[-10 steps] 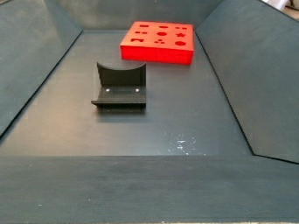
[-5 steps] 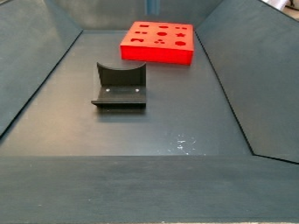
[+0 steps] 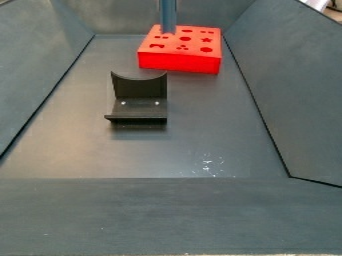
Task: Pick up the arch object. Move up. Place the arch object on the fixture. Regrasp the arch object. Rotate the arch object. Move to above the board. Insert the arch object.
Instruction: Insert the arch object.
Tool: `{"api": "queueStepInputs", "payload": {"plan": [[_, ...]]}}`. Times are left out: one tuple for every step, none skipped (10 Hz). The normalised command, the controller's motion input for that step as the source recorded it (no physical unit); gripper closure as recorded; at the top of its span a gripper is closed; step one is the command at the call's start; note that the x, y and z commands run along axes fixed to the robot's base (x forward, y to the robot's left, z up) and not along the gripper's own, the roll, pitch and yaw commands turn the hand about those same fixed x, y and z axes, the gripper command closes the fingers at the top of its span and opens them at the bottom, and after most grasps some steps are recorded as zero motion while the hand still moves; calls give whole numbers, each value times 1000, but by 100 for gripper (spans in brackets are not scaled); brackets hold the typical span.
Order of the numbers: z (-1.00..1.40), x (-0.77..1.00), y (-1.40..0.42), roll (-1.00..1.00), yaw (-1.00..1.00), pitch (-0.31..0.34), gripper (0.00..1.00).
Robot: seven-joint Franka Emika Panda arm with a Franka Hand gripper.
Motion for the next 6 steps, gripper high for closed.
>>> {"api": "queueStepInputs", "payload": {"plan": [[-411,1000,-40,0,0,-39,100],[-323,1000,-109,21,0,-4,100],[0,566,-309,179,0,163,100],[460,563,-303,199,-43,249,100],[746,760,-260,146,0,206,100],[463,917,-160,110,0,177,100]]}}
